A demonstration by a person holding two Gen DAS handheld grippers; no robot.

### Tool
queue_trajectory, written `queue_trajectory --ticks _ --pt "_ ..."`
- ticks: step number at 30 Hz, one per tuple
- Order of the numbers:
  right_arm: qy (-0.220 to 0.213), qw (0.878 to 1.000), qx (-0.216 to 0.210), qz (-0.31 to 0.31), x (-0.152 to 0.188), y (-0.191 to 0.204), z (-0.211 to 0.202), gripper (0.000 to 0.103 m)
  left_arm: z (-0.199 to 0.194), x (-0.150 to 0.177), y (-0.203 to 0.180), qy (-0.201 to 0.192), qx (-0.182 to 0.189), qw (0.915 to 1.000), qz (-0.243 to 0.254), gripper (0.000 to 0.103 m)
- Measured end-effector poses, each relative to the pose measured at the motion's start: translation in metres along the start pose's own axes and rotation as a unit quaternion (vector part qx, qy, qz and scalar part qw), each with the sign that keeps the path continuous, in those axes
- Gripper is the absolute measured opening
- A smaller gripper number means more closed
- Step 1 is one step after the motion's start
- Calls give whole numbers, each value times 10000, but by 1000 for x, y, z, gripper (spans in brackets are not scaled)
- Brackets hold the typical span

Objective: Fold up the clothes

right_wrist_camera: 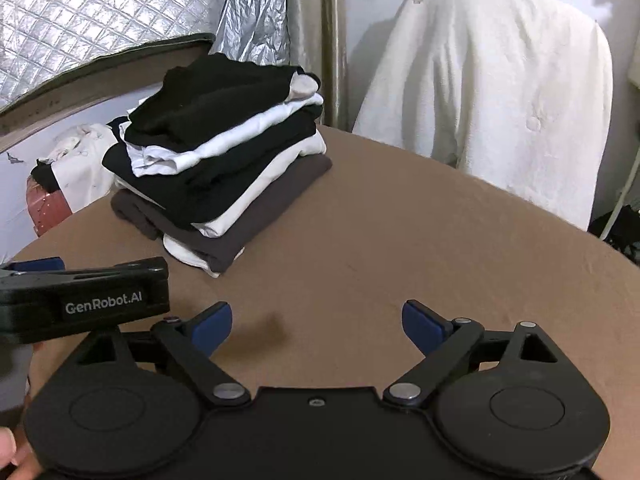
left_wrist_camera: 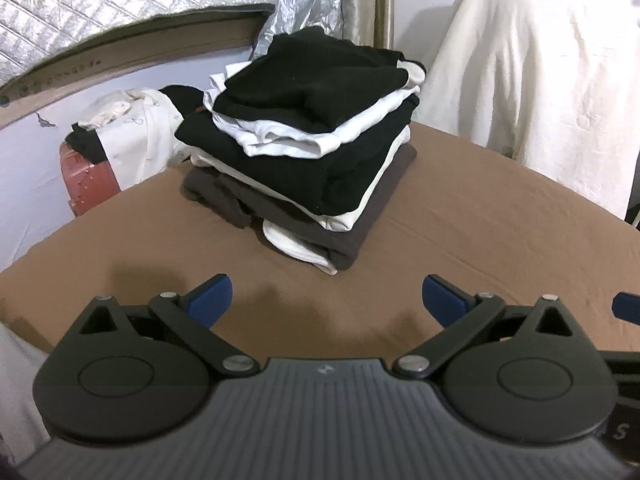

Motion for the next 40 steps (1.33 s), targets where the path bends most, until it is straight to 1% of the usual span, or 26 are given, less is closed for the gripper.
queue_trajectory --ticks 3,6,12,20,26,33,40 --pt "-92 9999 -39 -17 1 -1 -12 95 -14 -3 -5 -24 -58 9999 95 103" --pt "-124 9999 -69 18 2 -4 -21 96 -26 -5 -8 -19 -94 9999 62 103" --pt "-204 9998 12 41 6 -14 -33 96 -38 -2 -15 43 -371 9992 152 103" --pt "-251 9993 -105 268 8 -30 -44 96 -48 -1 -20 91 -345 9994 32 103" --pt "-199 9993 -45 303 13 -37 -45 96 -51 -1 -24 117 -367 9993 -4 103" --pt "-144 9989 -85 435 17 -42 -47 96 -54 2 -33 172 -377 9991 106 103" --pt "-84 9985 -136 522 21 -46 -48 96 -57 5 -35 278 -413 9987 66 103"
Point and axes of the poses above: each gripper's, at about its wrist camera, not at the fingertips, and z roughly the way its jaws point, y to its left, x to its underside, the point moved 5 cm from there along z, roughly the way its jaws point, and after that the axes turned 7 degrees about x, right-handed, at the moved point
